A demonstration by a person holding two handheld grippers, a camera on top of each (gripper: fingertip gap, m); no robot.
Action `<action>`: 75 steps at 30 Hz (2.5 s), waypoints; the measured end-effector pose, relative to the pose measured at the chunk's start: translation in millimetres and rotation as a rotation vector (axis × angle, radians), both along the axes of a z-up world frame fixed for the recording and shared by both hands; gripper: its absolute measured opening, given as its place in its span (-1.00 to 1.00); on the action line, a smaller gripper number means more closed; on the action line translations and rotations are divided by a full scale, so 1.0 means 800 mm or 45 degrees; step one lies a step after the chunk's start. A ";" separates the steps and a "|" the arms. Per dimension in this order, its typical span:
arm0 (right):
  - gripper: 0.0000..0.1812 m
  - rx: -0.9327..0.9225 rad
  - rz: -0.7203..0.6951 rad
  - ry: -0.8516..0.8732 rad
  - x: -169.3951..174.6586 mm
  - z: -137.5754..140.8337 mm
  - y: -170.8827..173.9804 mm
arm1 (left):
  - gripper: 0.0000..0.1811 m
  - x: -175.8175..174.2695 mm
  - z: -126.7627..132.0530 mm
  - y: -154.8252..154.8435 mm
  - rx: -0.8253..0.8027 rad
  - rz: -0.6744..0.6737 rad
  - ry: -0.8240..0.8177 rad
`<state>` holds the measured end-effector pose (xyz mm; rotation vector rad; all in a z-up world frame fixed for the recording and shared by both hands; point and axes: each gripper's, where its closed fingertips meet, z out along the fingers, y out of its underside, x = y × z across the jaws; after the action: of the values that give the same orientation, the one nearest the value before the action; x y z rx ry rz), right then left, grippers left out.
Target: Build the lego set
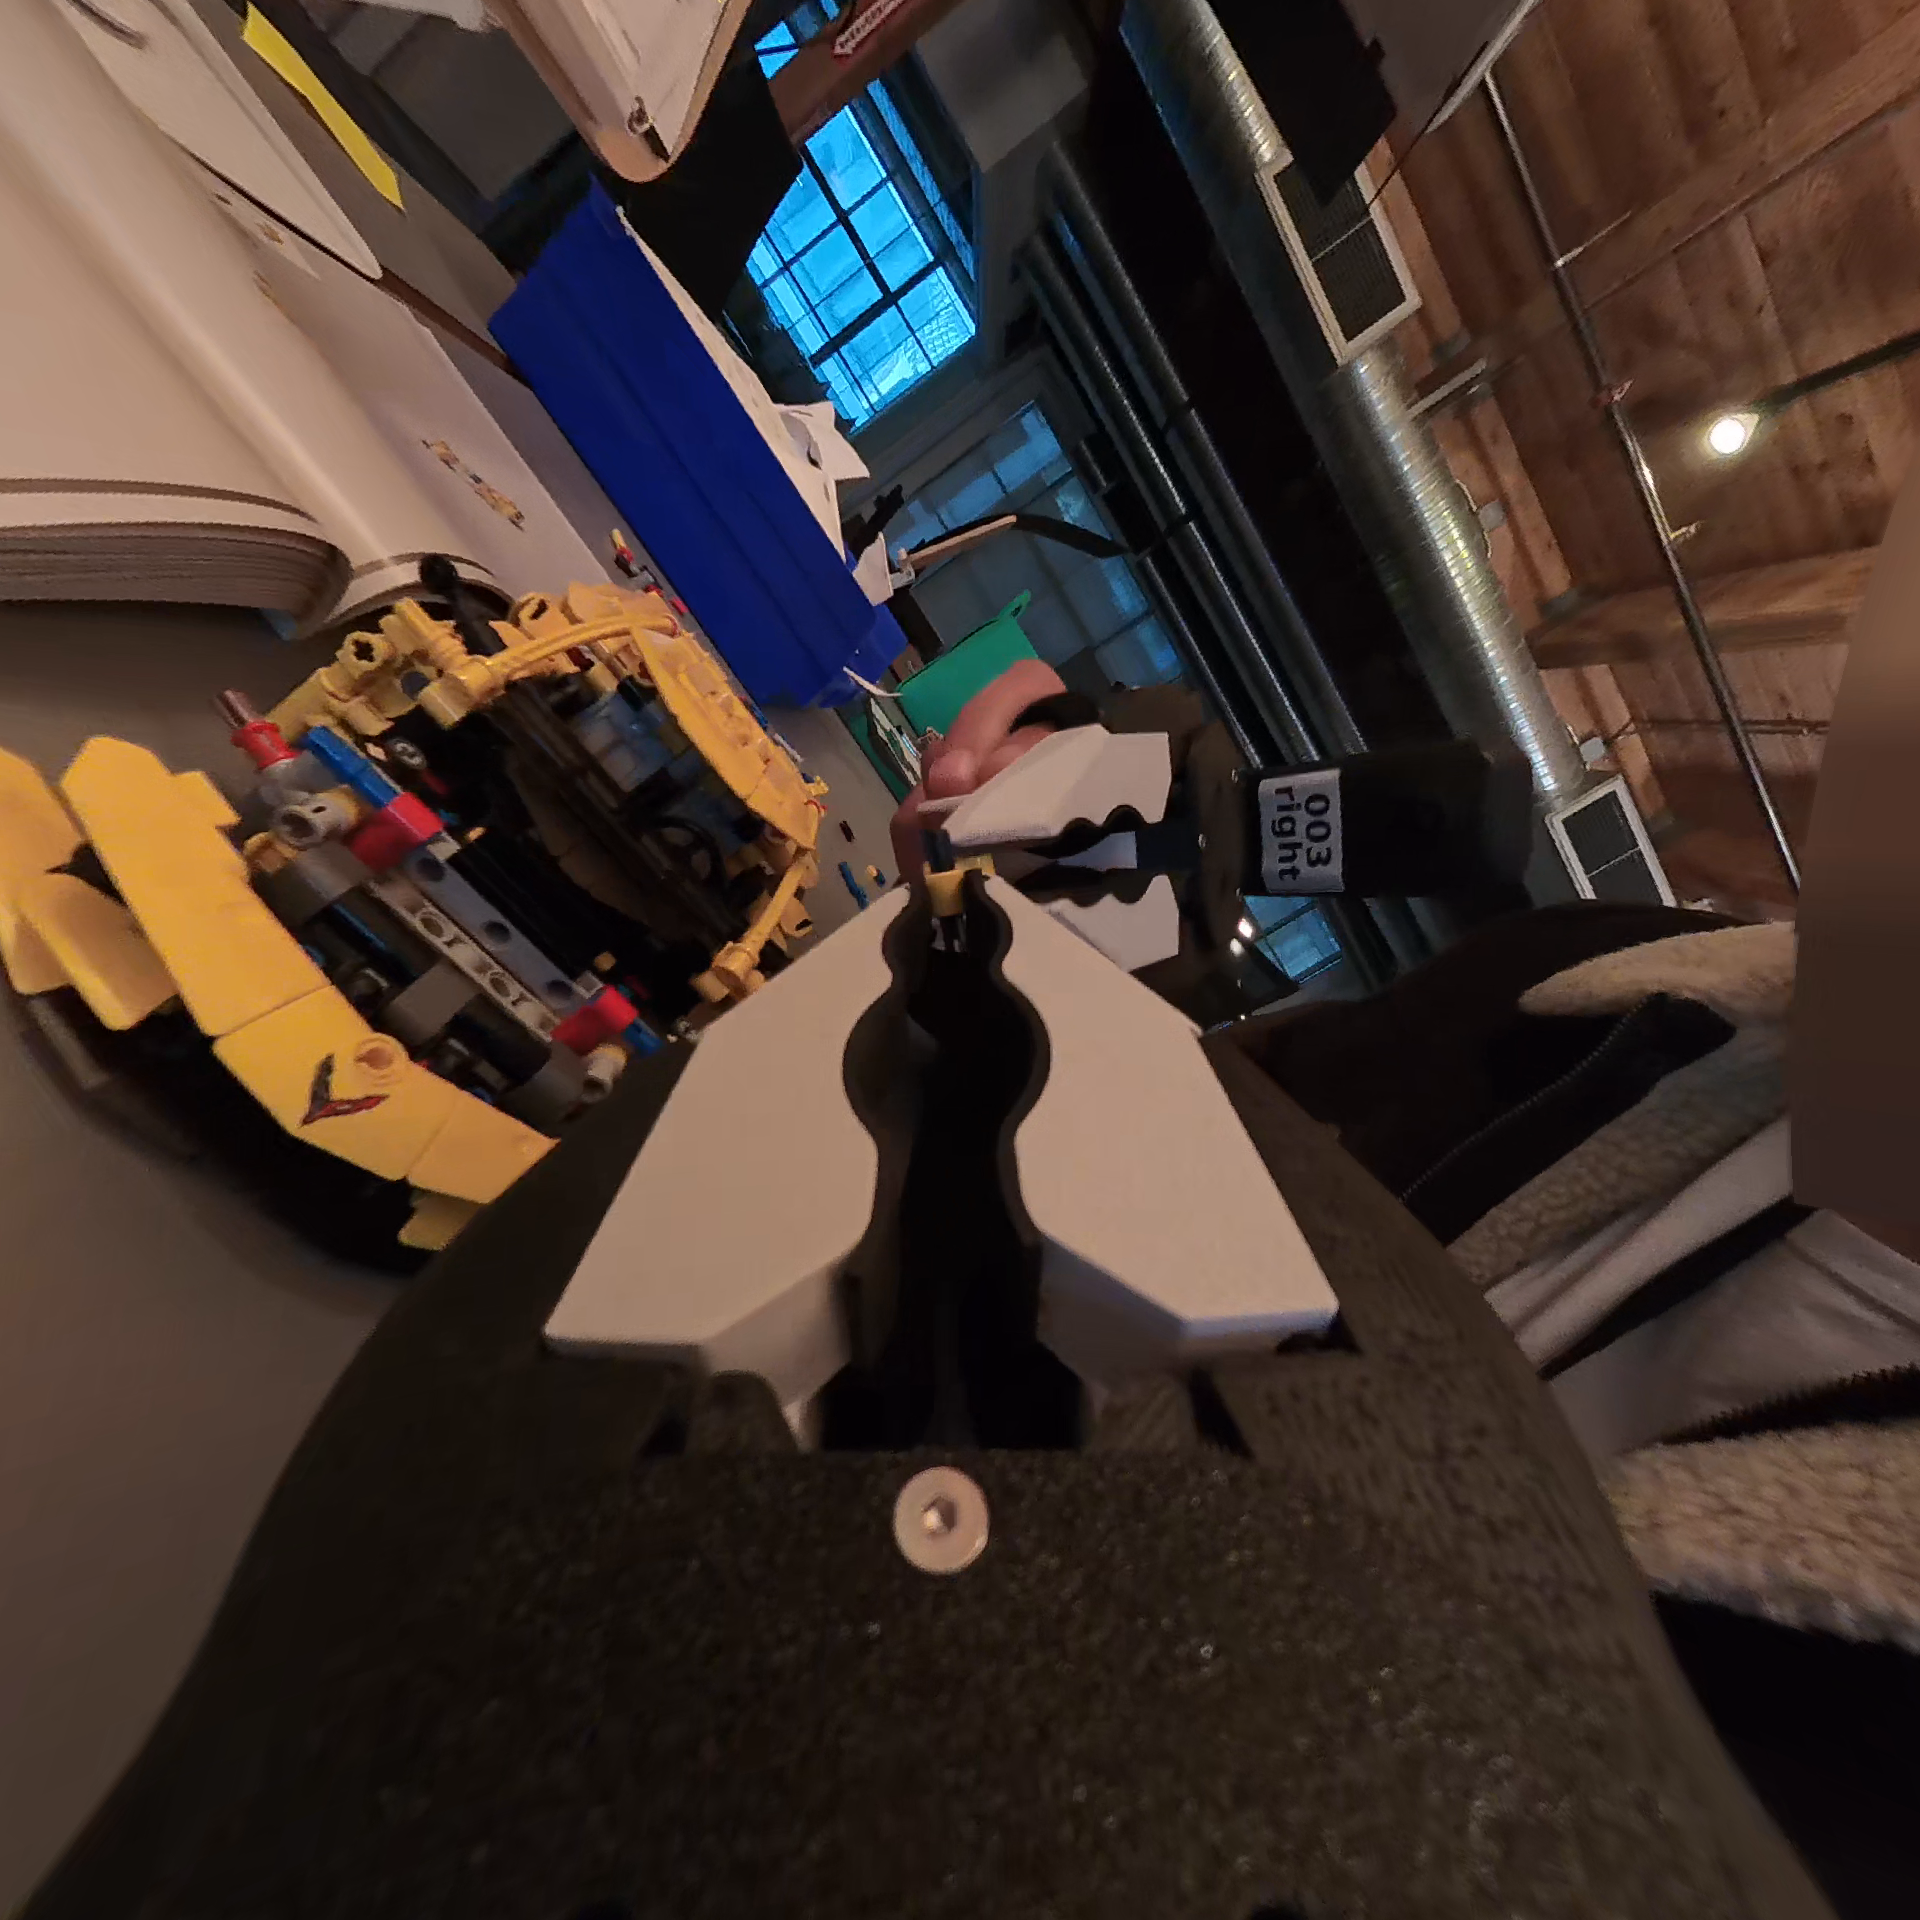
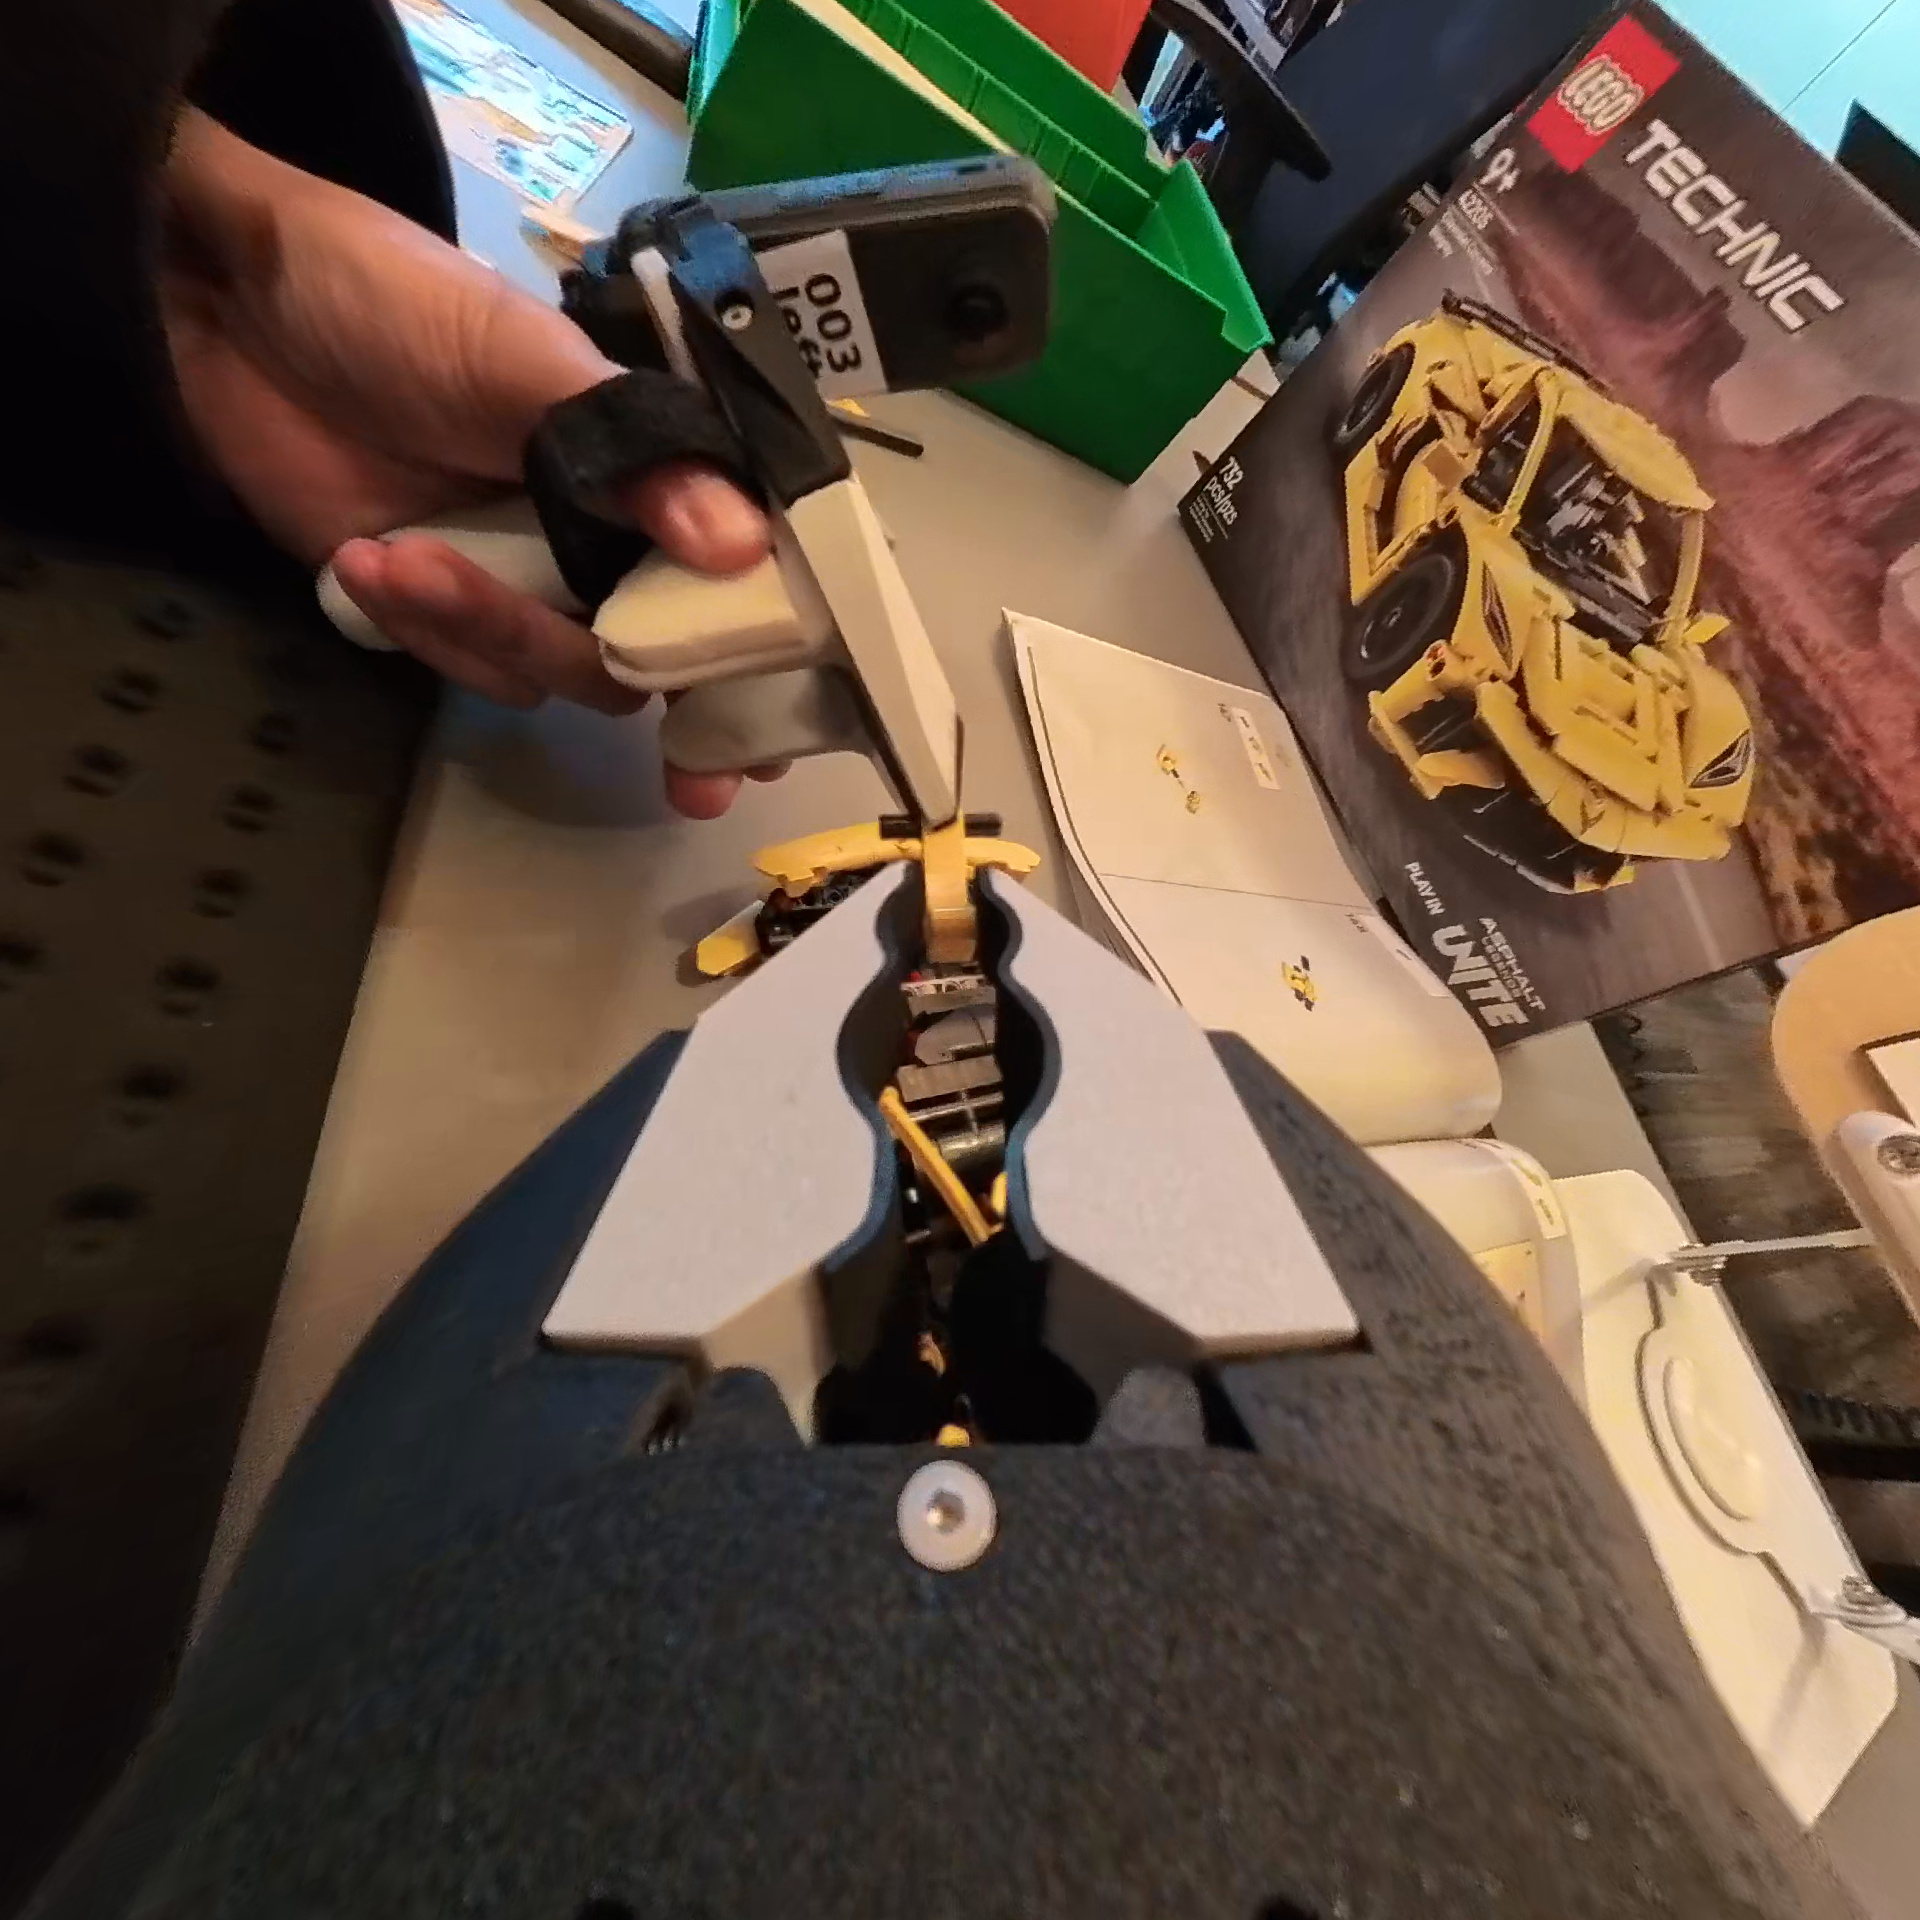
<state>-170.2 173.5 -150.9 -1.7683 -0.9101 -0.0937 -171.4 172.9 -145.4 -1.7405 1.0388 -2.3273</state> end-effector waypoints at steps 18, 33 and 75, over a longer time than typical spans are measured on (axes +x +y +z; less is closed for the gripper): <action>-0.93 -0.175 -0.696 0.655 0.217 0.021 -0.004 | -0.93 -0.021 0.021 0.080 0.525 0.458 -0.068; -0.92 -0.337 -0.870 1.060 0.273 -0.024 -0.013 | -0.92 -0.019 0.024 0.107 0.430 0.498 -0.076; -0.92 0.345 -0.410 0.245 0.003 0.078 0.023 | -0.93 -0.009 0.070 0.022 0.109 0.469 -0.349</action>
<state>-168.0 191.9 -88.4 -1.6230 -0.4463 -0.2390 -179.0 190.5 -89.1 -1.3902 0.6938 -2.1703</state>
